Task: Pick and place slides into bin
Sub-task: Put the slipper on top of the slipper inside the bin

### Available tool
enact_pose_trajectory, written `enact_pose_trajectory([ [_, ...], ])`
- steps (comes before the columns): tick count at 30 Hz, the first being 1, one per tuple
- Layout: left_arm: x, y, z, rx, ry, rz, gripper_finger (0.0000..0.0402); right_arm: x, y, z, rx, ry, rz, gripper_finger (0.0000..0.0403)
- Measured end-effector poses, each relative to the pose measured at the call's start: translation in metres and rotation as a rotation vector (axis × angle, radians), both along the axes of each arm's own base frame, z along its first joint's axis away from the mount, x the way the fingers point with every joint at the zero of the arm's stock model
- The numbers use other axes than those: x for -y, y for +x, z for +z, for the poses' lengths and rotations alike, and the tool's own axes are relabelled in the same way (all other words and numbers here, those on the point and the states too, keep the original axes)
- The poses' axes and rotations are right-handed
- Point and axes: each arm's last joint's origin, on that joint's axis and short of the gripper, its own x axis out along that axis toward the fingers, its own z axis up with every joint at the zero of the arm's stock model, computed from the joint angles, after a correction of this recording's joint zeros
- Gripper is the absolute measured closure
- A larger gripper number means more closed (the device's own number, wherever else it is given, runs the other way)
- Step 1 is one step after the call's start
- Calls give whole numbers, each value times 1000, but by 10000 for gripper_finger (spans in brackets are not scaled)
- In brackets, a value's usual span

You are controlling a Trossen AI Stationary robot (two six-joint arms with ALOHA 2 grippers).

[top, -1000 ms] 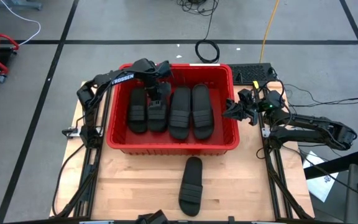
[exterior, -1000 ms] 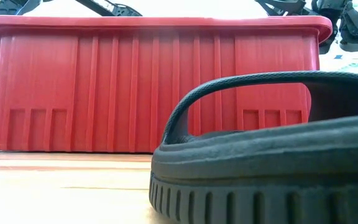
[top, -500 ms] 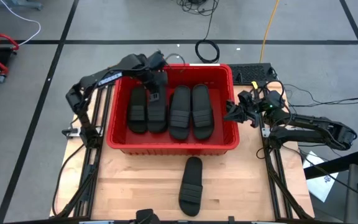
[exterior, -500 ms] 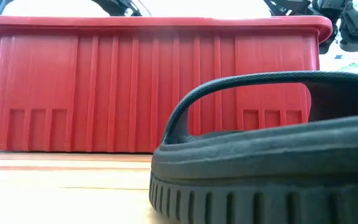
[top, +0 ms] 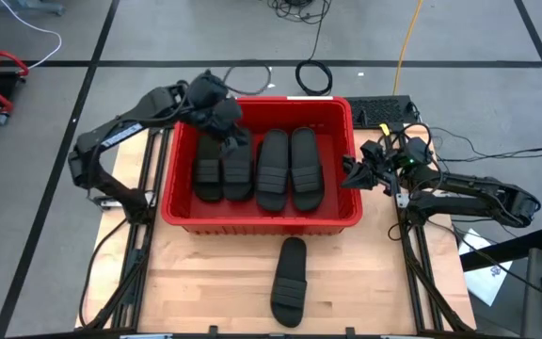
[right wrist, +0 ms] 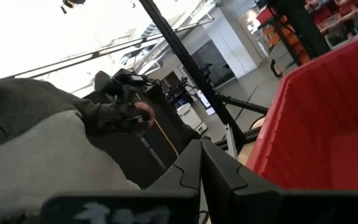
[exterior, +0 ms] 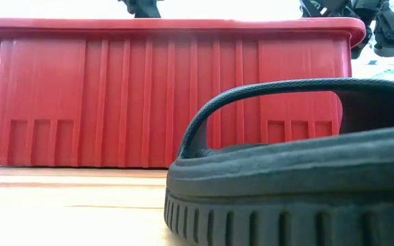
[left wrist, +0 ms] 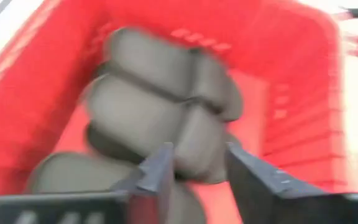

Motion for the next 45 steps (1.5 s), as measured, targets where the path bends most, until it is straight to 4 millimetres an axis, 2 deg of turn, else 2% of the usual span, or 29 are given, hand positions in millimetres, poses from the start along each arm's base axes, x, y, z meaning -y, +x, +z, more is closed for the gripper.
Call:
enact_pose_trajectory([
  [4,28,11,5,54,5,-147,366,0,0,0,0,1,1,403],
  [6,38,14,4,59,-9,-231,389,0,0,1,2,9,5,403],
  [10,59,19,5,97,36,-461,389,-2,-4,9,84,-13,-74,403],
  [13,67,21,5,112,36,-527,399,-5,-13,18,206,-83,-212,403],
  [16,71,16,13,159,52,-514,400,-8,-22,16,215,-83,-345,403],
  [20,86,8,20,320,74,-519,401,-16,-30,-1,44,-42,-409,403],
  [22,95,7,19,415,54,-503,401,-22,-34,-5,12,-58,-463,403],
  [24,104,7,16,458,16,-458,401,-28,-39,-1,60,-92,-540,403],
  [26,112,6,8,426,-23,-405,401,-33,-45,5,123,-126,-597,403],
  [29,128,8,-3,372,-1,-356,401,-39,-52,9,177,-156,-632,403],
  [31,140,10,-2,384,27,-356,401,-42,-55,10,195,-168,-631,403],
  [35,153,25,-1,451,-52,-354,401,-47,-58,12,212,-155,-577,403],
  [40,170,59,-28,401,-228,-447,401,-51,-60,13,203,-99,-435,403],
  [45,187,92,-52,420,-333,-540,401,-55,-63,16,220,-87,-331,403],
])
